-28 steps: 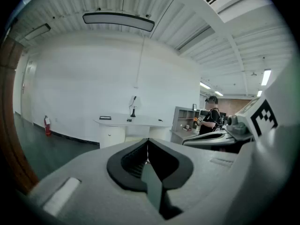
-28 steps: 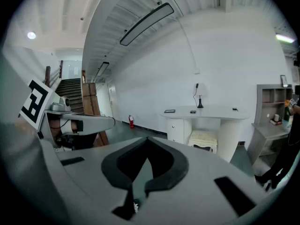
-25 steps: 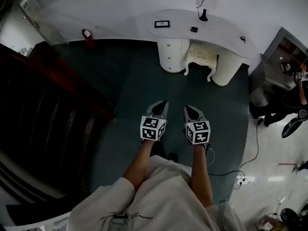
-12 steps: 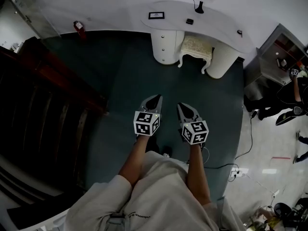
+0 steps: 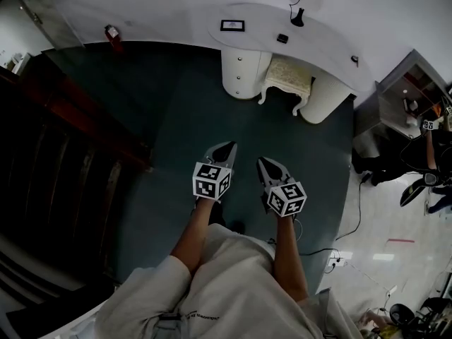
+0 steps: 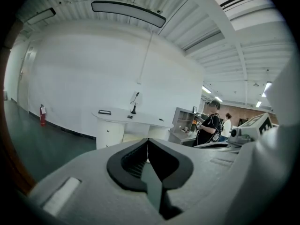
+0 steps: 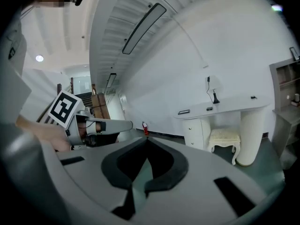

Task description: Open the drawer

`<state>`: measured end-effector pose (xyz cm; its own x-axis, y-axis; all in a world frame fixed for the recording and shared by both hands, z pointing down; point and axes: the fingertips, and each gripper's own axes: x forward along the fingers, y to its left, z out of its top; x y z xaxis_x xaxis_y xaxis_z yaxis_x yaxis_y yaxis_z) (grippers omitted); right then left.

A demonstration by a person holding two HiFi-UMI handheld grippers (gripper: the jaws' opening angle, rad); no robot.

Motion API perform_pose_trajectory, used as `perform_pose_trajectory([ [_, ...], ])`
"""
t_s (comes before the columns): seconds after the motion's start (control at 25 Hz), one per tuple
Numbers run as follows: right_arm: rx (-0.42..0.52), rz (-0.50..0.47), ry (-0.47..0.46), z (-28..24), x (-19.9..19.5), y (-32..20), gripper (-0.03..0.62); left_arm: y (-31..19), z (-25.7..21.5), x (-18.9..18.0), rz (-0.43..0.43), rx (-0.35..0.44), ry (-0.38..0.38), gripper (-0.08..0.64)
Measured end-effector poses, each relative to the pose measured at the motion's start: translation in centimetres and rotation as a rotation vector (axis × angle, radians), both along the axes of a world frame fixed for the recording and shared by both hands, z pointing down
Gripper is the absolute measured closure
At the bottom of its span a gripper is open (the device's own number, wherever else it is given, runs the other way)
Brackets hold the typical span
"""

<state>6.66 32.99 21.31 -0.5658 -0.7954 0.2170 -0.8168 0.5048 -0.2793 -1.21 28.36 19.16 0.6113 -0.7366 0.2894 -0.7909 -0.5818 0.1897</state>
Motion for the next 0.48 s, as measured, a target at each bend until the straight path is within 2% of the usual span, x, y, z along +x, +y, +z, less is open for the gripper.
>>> perform_pose_trajectory([
  [0.28, -0.046, 0.025, -0.069, -0.5, -0.8, -6.2, 0.577, -6.1, -0.9, -2.3, -0.027, -0.004, 0.042, 0.549],
  [0.48, -0.093, 0.064, -0.065, 0.5, -1.2, -10.8, 0.578, -10.8, -0.1, -4.2, -0.035, -0.031, 0.046, 0.549],
])
